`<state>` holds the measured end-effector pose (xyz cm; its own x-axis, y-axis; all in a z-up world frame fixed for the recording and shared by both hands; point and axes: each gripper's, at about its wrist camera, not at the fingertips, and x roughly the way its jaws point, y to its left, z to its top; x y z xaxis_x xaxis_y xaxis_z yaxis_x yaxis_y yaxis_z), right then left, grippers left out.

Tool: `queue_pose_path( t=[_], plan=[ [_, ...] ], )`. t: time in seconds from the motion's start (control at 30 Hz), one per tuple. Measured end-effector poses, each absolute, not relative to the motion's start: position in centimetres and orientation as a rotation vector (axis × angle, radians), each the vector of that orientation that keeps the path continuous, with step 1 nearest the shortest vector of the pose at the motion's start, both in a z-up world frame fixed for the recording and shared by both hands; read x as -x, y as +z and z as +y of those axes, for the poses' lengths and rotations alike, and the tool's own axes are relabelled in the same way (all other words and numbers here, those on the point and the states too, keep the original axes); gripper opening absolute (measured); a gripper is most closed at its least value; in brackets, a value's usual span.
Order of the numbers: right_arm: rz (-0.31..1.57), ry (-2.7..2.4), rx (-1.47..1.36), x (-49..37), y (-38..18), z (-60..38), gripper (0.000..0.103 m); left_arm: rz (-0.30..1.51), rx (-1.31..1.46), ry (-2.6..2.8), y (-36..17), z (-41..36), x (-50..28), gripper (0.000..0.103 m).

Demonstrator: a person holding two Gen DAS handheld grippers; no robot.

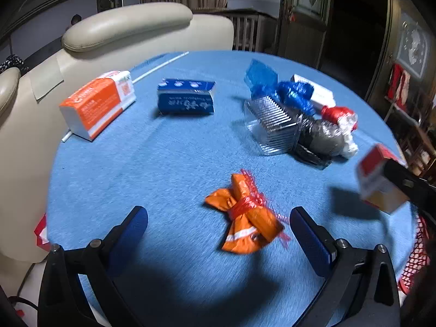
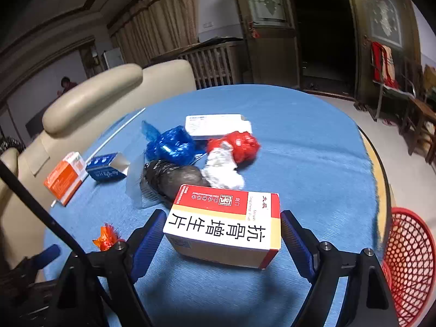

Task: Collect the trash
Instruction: 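Grasp the white-and-red medicine box with the right gripper while the left grasps the orange plastic bundle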

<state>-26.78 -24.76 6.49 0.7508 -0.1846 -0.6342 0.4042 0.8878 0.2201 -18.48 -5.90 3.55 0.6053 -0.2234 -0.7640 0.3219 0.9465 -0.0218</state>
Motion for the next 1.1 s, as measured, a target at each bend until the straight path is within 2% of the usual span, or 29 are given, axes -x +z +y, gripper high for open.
queue_pose_path(
  t=[0.13,0.17,0.2,0.23,0.27,0.3,0.5,1.1],
  plan=[
    [0.639,-0.317,-0.392,27.5,6.4,-25.6,0.086,0.907,-0.13,-0.302,2.5,-6.9,17.0,0.103],
    [0.638,-0.314,-0.398,27.7,6.3,-25.7,0.086,0.913,-0.138,-0.302,2.3,-7.1,16.9,0.099],
    [0.638,-0.307,-0.403,27.8,6.2,-25.8,0.086,0.915,-0.142,-0.305,2.2,-7.3,16.9,0.09],
    [0.638,-0.302,-0.406,27.9,6.1,-25.8,0.086,0.935,-0.149,-0.322,1.8,-7.5,16.7,0.058],
    [0.638,-0.296,-0.409,27.8,6.0,-25.9,0.086,0.952,-0.152,-0.332,1.5,-7.5,16.6,0.042],
    [0.638,-0.293,-0.411,28.0,5.8,-25.9,0.086,0.933,-0.162,-0.326,1.7,-7.5,16.7,0.039],
    [0.641,-0.279,-0.416,27.9,5.4,-26.0,0.086,0.946,-0.136,-0.334,1.8,-6.9,16.8,0.036],
    [0.639,-0.297,-0.417,27.9,5.6,-26.0,0.086,0.85,-0.105,-0.369,5.0,-6.6,17.5,0.035]
  ],
)
